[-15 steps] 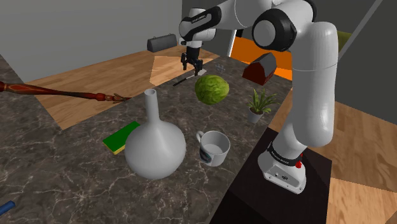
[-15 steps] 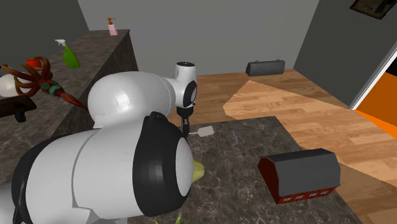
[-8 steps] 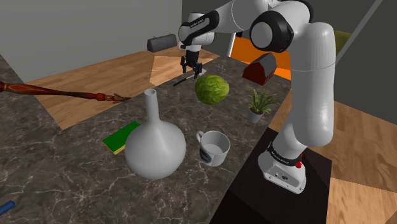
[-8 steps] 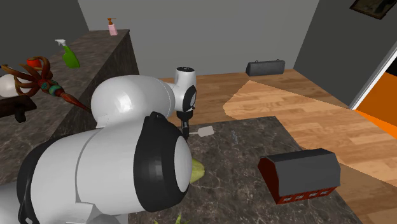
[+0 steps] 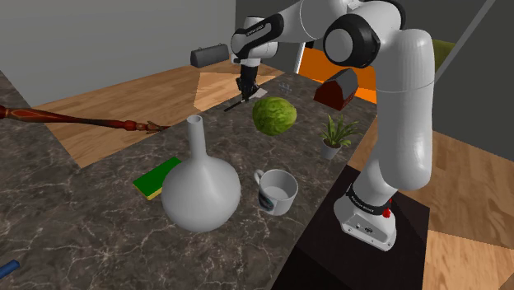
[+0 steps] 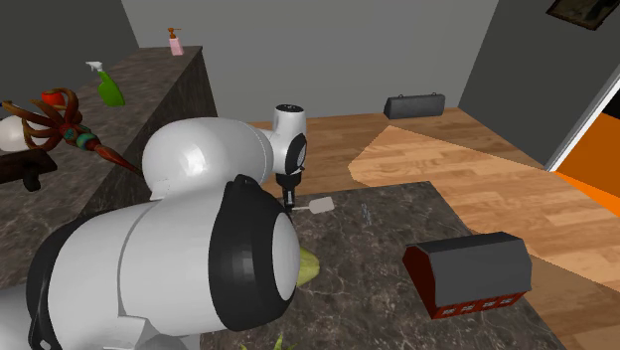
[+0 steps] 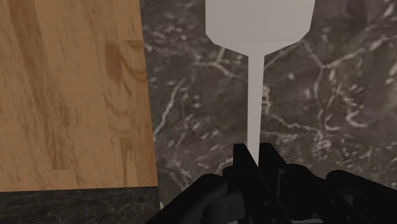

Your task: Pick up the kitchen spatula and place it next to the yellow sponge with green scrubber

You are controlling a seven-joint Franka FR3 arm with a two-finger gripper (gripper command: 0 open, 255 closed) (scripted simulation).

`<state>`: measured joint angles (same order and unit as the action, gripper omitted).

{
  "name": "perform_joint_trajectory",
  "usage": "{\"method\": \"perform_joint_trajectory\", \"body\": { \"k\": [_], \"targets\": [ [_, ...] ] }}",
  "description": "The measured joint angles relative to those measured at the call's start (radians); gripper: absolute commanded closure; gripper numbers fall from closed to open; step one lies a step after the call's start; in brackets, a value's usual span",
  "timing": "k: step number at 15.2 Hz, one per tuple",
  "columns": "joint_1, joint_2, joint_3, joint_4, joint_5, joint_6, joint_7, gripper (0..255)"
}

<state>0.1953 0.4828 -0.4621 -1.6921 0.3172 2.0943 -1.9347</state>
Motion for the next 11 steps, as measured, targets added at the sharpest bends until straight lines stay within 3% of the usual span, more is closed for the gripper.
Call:
{"method": "perform_joint_trajectory", "body": {
  "k": [11],
  "targets": [
    [0.005,-0.029,-0.009,0.025,-0.018,-0.050,0.013,255]
  ]
}}
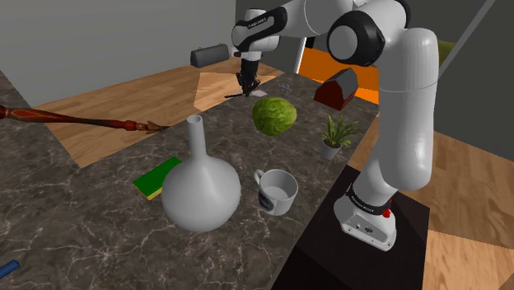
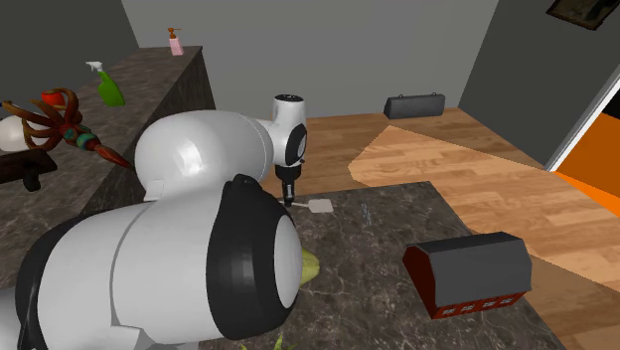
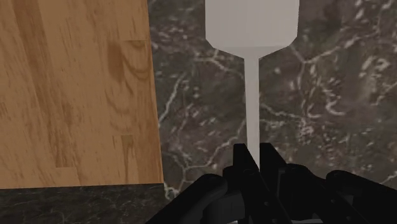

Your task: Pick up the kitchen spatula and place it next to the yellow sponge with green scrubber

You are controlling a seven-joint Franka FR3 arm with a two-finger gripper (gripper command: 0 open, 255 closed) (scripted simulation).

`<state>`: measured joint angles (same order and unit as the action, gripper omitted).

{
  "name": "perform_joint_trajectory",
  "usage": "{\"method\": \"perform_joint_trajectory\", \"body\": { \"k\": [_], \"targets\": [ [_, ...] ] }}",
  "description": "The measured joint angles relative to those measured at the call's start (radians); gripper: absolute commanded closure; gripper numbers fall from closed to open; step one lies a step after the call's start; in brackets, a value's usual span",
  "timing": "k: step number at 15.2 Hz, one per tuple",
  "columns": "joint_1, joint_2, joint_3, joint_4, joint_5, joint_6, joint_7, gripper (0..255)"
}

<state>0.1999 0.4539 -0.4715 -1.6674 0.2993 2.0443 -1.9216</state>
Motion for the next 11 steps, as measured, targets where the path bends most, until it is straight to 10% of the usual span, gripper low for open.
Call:
{"method": "perform_joint_trajectory", "body": {
  "k": [11],
  "targets": [
    [0.001,-0.043,-0.015,0.091,-0.030,-0.128,0.027,255]
  ]
}}
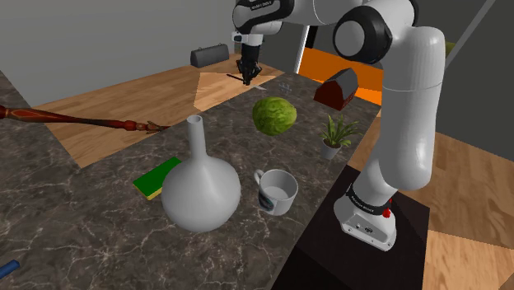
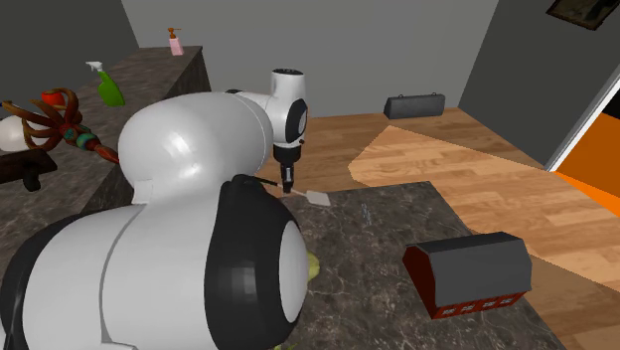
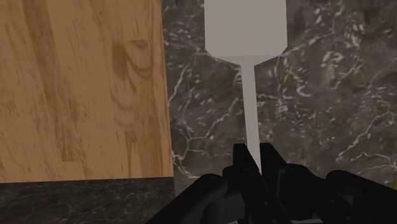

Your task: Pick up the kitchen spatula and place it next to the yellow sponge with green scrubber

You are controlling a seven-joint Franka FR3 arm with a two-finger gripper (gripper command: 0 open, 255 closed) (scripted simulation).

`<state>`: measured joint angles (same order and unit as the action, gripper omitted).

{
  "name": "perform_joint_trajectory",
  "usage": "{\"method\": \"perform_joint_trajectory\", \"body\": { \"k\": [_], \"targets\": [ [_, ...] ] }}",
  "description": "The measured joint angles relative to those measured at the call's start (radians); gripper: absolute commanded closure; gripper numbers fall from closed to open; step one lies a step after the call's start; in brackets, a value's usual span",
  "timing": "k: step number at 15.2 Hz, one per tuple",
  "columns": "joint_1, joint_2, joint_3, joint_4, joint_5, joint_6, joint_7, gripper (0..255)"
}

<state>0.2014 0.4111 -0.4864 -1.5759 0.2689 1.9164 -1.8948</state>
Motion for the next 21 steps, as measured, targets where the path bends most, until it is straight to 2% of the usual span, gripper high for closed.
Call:
{"method": "perform_joint_trajectory", "body": {
  "k": [2,10,18,21],
  "targets": [
    [0.015,-0.029,-0.003,-0.020,-0.013,-0.005,0.014,255],
    [0.166,-0.251,0.021,-0.297,-0.117,0.090,0.187,255],
    [0.274,-0.434,0.095,-0.523,-0.203,0.166,0.397,255],
    [0.307,-0.496,0.135,-0.578,-0.226,0.169,0.482,255]
  ]
}}
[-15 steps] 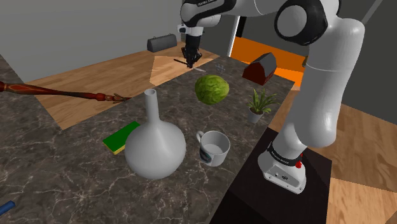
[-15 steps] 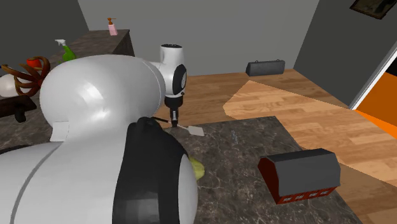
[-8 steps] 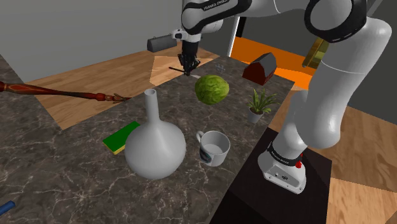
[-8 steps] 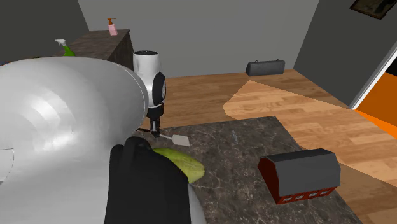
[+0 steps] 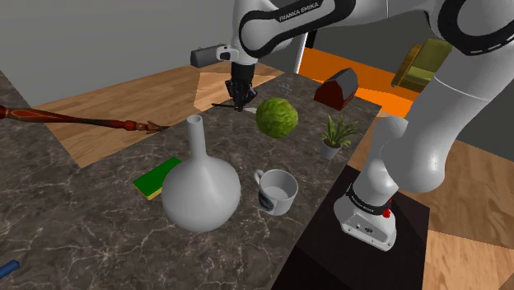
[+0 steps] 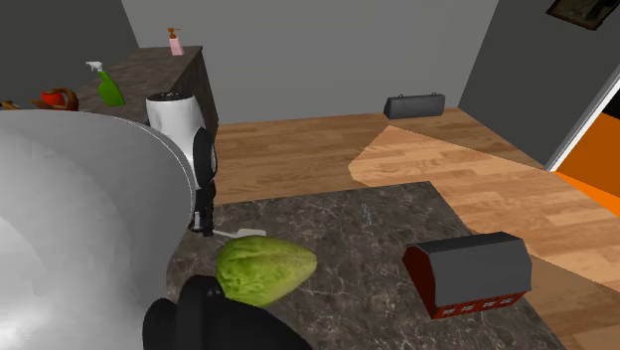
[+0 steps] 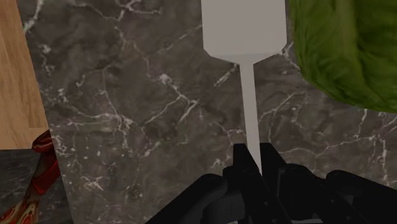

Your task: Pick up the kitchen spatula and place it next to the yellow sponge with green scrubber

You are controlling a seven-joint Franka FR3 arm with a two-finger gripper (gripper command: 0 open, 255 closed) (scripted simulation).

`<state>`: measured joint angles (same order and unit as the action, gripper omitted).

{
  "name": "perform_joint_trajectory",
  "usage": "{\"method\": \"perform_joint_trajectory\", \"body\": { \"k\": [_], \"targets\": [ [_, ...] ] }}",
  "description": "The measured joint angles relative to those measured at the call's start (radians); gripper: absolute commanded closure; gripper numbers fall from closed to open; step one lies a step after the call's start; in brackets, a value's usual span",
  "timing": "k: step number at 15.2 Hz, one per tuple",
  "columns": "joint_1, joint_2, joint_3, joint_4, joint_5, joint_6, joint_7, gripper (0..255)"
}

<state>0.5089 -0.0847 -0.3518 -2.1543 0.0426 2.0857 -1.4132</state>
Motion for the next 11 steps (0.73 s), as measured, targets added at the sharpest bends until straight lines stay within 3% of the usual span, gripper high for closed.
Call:
{"method": "perform_joint_trajectory", "body": {
  "k": [11],
  "targets": [
    [0.109,-0.115,0.158,-0.142,-0.017,0.043,0.277,255]
  ]
}}
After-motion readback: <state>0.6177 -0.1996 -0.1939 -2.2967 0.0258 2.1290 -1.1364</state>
